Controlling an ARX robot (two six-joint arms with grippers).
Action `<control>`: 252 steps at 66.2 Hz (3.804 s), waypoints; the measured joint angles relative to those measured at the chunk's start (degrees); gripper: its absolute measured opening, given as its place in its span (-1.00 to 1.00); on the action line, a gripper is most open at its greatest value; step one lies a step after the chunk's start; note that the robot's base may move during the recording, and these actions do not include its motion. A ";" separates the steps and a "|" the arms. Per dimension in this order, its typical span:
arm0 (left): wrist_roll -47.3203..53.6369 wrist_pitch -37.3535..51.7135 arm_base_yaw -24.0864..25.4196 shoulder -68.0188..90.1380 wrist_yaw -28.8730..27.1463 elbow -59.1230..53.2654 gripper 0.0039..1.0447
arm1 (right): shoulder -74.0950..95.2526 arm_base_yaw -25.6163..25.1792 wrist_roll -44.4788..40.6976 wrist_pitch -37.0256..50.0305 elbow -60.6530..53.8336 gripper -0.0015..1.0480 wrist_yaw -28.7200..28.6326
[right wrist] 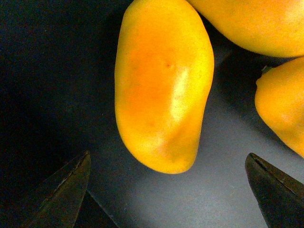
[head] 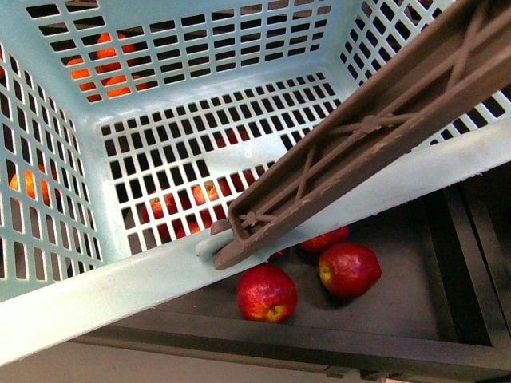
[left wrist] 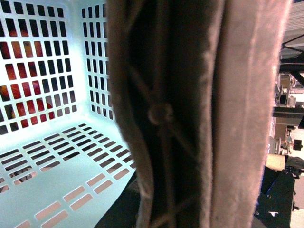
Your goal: Pick mango and avocado into basket
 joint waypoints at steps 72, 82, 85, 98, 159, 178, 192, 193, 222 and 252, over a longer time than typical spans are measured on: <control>0.00 0.00 0.00 0.02 0.07 0.00 -0.73 | 12.02 0.35 -0.46 -3.82 15.02 0.48 2.10; 0.00 0.00 0.00 0.02 0.04 0.00 -0.73 | 12.02 0.26 -0.68 -2.69 14.45 0.21 2.01; 0.00 0.00 0.00 0.02 0.02 0.00 -0.73 | 11.98 0.20 -0.70 -2.23 14.03 0.19 1.97; 0.00 0.00 0.00 0.02 0.07 0.00 -0.73 | 9.53 -0.17 -3.02 1.33 8.52 0.17 0.87; 0.02 0.00 0.00 0.02 0.02 0.00 -0.73 | -74.93 2.03 -19.34 -2.08 -38.75 0.16 -28.85; 0.00 0.00 0.00 0.02 -0.04 0.00 -0.73 | -77.05 15.98 -12.63 2.34 -37.51 0.16 -23.21; 0.00 0.00 0.00 0.02 0.11 0.00 -0.73 | -74.12 25.20 -10.54 5.90 -37.31 0.16 -18.58; 0.00 0.00 0.00 0.02 0.11 0.00 -0.73 | -73.90 25.68 -10.36 6.10 -37.27 0.16 -18.43; 0.00 0.00 0.00 0.00 0.04 0.00 -0.73 | -70.58 39.08 -8.24 10.32 -39.06 0.16 -13.94; -0.02 -0.02 0.00 0.04 -0.17 -0.04 -0.73 | -71.78 39.69 -7.67 12.09 -41.70 0.83 -13.84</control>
